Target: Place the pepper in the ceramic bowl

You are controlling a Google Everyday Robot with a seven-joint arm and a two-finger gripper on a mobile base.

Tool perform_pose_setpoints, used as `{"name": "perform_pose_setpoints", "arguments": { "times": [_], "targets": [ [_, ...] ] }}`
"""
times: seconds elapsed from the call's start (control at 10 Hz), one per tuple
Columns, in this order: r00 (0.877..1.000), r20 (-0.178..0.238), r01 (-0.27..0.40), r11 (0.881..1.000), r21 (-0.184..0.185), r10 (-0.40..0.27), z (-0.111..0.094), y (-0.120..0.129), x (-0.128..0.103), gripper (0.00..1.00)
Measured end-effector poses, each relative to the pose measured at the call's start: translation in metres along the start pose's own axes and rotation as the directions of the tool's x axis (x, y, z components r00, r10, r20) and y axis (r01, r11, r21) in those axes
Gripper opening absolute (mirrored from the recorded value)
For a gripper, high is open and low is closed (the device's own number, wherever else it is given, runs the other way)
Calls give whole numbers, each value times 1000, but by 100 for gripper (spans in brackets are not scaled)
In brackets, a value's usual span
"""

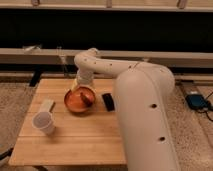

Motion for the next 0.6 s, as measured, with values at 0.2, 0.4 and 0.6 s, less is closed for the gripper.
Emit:
{"name": "perform_pose_setpoints", "arguments": {
  "times": [0.2,0.4,0.6],
  "targets": [
    [1000,10,9,1000,-10,-9,-8,-5,1,80],
    [1000,10,8,1000,-11,-8,-8,-5,1,80],
    [1000,9,10,1000,-12,-10,-8,-3,1,80]
  ]
}}
